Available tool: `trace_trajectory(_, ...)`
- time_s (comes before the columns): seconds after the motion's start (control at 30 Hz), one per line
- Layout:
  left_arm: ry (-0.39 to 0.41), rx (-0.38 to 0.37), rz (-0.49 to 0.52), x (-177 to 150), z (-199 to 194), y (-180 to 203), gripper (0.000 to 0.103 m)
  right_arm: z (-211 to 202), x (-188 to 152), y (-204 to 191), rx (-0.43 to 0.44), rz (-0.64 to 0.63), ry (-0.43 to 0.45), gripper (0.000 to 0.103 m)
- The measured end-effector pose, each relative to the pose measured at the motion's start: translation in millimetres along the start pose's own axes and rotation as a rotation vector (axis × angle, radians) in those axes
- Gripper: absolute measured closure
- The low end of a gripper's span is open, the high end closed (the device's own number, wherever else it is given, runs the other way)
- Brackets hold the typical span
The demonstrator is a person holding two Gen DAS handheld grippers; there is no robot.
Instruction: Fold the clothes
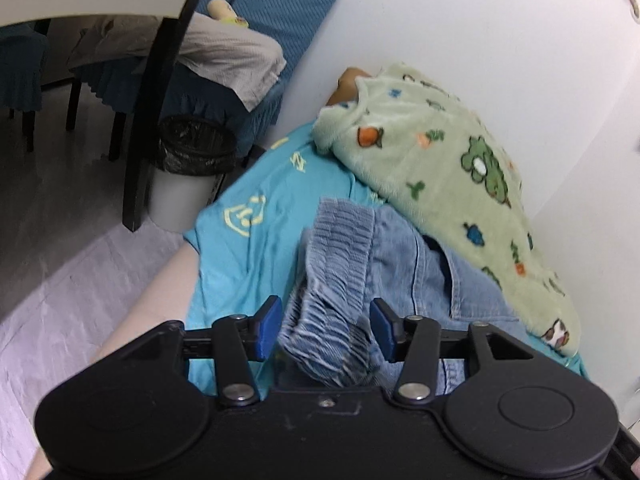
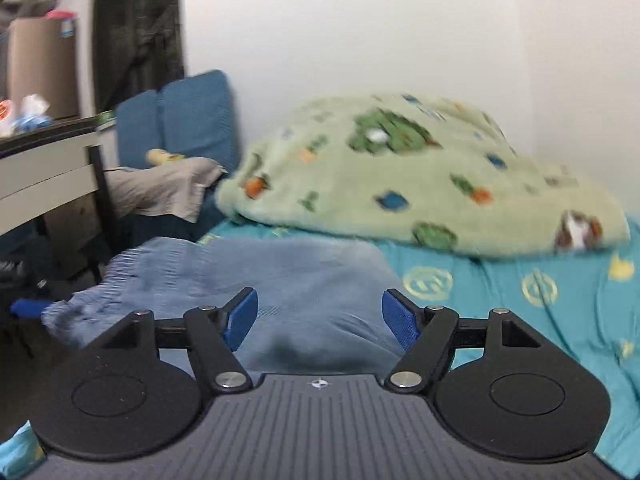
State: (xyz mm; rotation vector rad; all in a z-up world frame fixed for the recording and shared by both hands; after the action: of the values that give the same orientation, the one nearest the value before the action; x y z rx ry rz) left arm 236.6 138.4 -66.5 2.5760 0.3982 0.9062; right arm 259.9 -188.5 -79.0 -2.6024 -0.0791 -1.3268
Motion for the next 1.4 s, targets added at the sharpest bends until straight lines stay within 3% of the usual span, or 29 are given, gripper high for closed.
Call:
trace_trajectory(0.13, 0.013, 0.033, -0.007, -7.9, 6.4, 0.1, 0.059, 25.7, -6.9, 10.1, 0.033, 0.108, -0.053, 0.032)
trace_trajectory(0.17, 0.008, 0.027, -0.023, -9.5, 8.4, -2.1, 0.059, 32.8, -10.8, 9.2, 0.039, 0.114, -0.074, 0.036)
trace_trajectory(0.33, -0.018, -0.01, -0.096, -13.1, 16.5, -10.9, 0.06, 46.6, -33.9, 7.2, -0.012, 0.018, -0.155, 0.036)
trace_trajectory(0.53, -0.007, 0.008, -0.077, -14.1, 12.5, -5.1, 0.059, 51.9, -36.6, 20.1, 0.011, 0.1, -0.197, 0.036)
trace_trajectory(0.73, -0.029, -0.004, -0.119, -14.9, 14.5, -8.6, 0.056, 46.7, -33.8, 19.6, 0.003, 0.133, -0.201, 0.049)
trace_trajectory(0.8, -0.035, -0.01, -0.137, -15.2, 15.6, -9.8, 0.049, 46.2, -35.0, 20.8, 0.002, 0.141, -0.2, 0.052)
trace_trajectory(1.0, -0.044, -0.033, -0.177, -15.0, 18.4, -11.8, 0.046, 42.6, -31.4, 16.5, -0.026, 0.126, -0.177, 0.074)
trace_trajectory(1.13, -0.05, -0.105, -0.233, -15.4, 25.5, -13.5, 0.054, 37.1, -23.7, 10.6, -0.044, 0.107, -0.148, 0.078)
trace_trajectory(1.2, -0.05, -0.147, -0.261, -15.6, 29.1, -13.1, 0.069, 39.8, -25.2, 12.1, -0.047, 0.108, -0.152, 0.078)
trace_trajectory(1.23, -0.042, -0.162, -0.267, -15.3, 29.5, -11.7, 0.071, 41.8, -26.7, 13.7, -0.044, 0.114, -0.155, 0.078)
trace_trajectory(1.4, 0.036, -0.162, -0.235, -16.1, 17.0, 0.6, 0.086, 44.1, -28.7, 21.8, 0.004, 0.171, -0.145, 0.074)
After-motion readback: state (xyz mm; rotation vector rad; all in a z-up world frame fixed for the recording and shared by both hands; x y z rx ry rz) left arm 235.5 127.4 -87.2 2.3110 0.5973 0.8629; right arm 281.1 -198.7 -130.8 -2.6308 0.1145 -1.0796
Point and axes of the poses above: each gripper's, at about its wrist camera, not at the fingertips, and z roughly the way its jaws point, y to its right, x to its top, the point moved 6 cm from there along z, roughly the way its jaws point, and after that the axes turned 15 degrees about -y, right-handed, at the moved point
